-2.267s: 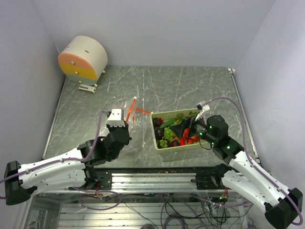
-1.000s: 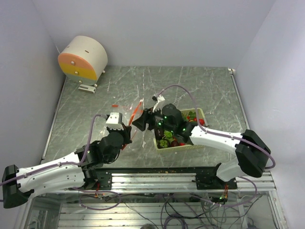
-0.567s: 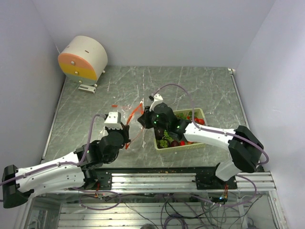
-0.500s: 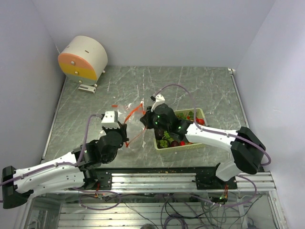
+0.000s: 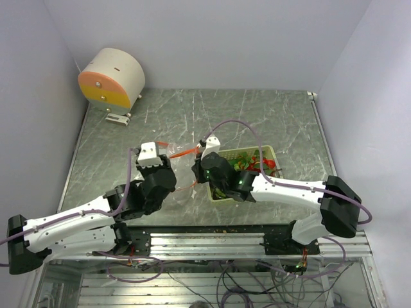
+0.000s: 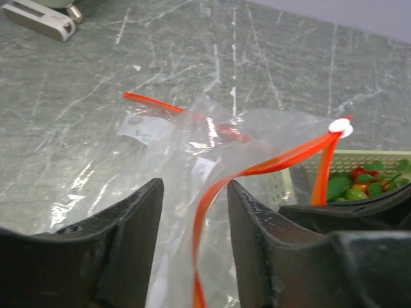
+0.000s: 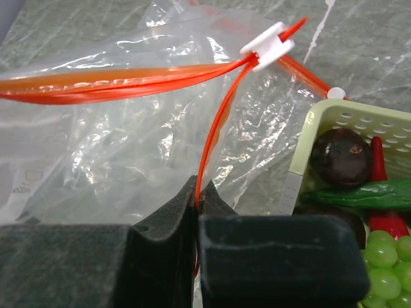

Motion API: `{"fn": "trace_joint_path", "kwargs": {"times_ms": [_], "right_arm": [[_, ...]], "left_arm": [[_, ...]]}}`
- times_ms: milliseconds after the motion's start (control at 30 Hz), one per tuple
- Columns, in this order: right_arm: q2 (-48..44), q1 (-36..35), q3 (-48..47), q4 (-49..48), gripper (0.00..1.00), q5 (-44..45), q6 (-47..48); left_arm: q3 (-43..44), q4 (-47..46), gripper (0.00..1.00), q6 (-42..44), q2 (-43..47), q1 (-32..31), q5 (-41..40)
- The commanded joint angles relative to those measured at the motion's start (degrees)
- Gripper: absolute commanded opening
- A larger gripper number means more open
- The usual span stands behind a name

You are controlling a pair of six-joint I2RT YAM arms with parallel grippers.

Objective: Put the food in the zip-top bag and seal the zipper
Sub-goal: Open the zipper of the food storage bag.

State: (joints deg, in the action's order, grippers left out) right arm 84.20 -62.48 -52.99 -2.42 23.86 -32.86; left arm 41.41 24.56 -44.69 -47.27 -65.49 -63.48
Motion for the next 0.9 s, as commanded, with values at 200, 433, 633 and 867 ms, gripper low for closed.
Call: {"fn": "trace_joint_path", "kwargs": {"times_ms": [200, 433, 633, 867], "right_arm": [[-1.8, -0.9, -6.6, 0.4, 0.00, 2.9, 2.4], [-2.4, -0.9, -7.4, 1.4, 0.00, 2.8, 3.0], [-4.0, -0.9, -8.1, 2.2, 0.00, 0.9, 3.1], [-7.3, -0.8, -5.9, 4.2, 0.00, 4.6, 3.5]], "left_arm": [[-1.2, -10.6, 0.63, 7.8, -2.7, 0.0, 8.0], [-3.8, -7.9, 0.55, 6.8, -0.6, -0.1, 9.5], [-5.7, -4.2, 0.36, 3.3, -0.9, 0.0, 7.5], [-1.6, 8.2, 0.07, -4.5, -3.4, 0.0, 0.7]]}}
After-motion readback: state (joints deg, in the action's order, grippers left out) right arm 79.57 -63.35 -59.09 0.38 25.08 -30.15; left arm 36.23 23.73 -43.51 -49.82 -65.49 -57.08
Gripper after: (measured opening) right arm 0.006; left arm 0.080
